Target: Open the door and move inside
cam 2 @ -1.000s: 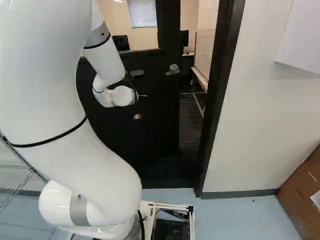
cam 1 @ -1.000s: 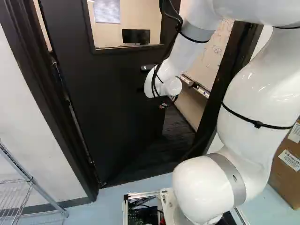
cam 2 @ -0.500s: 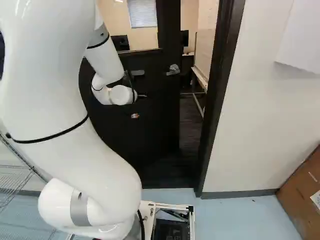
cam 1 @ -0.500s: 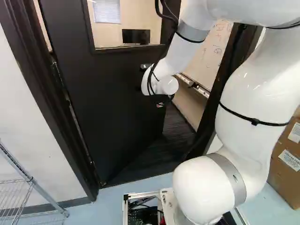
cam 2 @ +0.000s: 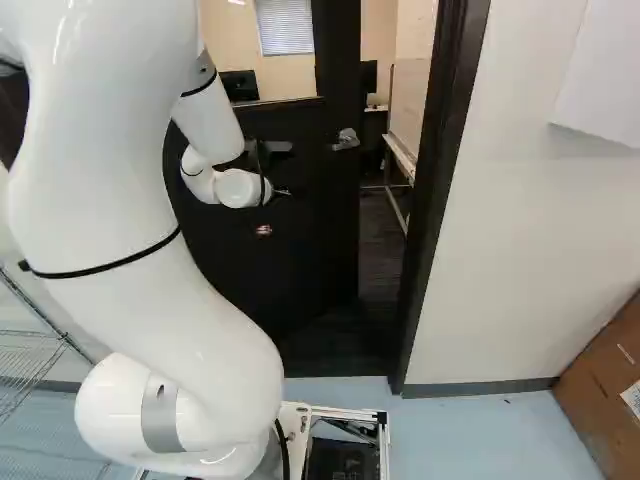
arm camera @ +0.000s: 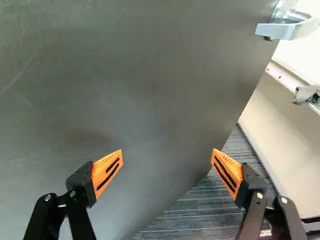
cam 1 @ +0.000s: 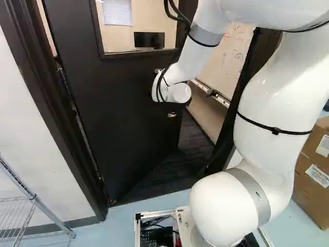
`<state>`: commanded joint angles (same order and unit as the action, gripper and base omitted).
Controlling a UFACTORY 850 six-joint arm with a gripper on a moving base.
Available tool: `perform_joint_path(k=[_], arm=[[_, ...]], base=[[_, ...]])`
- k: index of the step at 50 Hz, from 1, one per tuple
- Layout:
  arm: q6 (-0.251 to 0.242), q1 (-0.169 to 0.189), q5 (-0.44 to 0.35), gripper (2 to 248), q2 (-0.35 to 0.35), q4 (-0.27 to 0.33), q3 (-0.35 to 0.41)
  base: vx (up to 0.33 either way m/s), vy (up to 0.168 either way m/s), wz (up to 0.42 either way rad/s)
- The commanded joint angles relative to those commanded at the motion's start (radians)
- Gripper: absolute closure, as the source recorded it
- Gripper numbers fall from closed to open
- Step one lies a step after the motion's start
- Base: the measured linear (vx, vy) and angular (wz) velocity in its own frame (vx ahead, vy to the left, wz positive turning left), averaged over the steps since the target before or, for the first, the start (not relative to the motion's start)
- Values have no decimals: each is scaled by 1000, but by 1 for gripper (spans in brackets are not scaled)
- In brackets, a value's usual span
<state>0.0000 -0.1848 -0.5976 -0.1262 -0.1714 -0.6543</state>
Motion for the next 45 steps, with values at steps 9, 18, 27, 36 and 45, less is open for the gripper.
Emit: perform_joint_path(k=[9,18,27,36,45], arm=[[0,-10,0,3,-11,-53,-12],[0,-21,0,3,-22,-90,-24],[0,-31,0,3,-33,-96,-36],[0,-41,0,3,-44,-96,-48],[0,-51,0,3,-55,-96,-61]], base=[[0,0,0],[0,0,0],[0,0,0],[0,0,0],[0,0,0]])
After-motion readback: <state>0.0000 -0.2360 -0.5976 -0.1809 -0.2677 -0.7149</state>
